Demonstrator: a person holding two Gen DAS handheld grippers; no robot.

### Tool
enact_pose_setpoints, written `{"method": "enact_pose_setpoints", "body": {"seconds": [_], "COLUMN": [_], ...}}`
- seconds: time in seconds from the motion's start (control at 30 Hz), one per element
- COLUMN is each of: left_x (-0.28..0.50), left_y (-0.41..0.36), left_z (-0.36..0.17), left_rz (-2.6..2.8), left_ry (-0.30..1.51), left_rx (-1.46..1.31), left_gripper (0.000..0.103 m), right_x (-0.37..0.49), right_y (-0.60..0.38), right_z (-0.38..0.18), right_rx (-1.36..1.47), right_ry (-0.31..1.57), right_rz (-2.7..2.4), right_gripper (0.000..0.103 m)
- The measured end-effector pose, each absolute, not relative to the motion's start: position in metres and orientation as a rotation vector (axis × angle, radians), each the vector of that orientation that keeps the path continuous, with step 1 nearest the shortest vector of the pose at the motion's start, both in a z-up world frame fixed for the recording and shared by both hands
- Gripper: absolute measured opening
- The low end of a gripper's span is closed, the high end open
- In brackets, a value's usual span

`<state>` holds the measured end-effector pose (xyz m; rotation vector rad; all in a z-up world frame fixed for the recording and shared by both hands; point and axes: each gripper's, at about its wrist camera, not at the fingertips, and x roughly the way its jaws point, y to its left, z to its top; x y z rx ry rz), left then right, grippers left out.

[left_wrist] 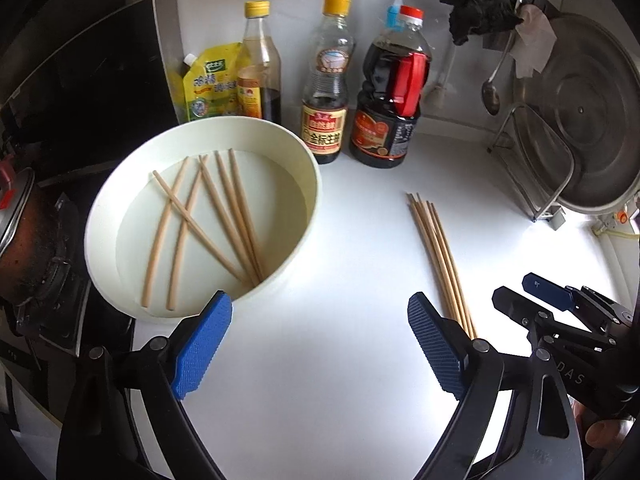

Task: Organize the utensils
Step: 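Move both open tools back from the basin to the chopstick bundle, then position both open tools over the chopstick bundle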

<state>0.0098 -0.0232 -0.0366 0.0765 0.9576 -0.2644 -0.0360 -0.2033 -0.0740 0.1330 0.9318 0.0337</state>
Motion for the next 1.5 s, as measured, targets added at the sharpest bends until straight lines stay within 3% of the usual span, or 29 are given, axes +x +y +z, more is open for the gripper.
{"method": "enact_pose_setpoints", "body": {"seconds": [0.67, 1.5], "left_x": [0.023, 0.033], "left_y": [-0.086, -0.100], "left_z": [-0.097, -0.118], "left_rz": [-0.258, -0.247], "left_ry": [1.020, 1.042], "left_rx": [0.102, 0.111], "left_gripper": [0.090, 0.090], "right_x": [-0.019, 0.000], "right_y": [-0.262, -0.250], "right_z": [-0.155, -0.173], "right_rx": [0.114, 0.048], "right_ry": [0.998, 0.996], "right_rz": [-0.018, 0.017], "right_gripper": [0.054, 0.053]}}
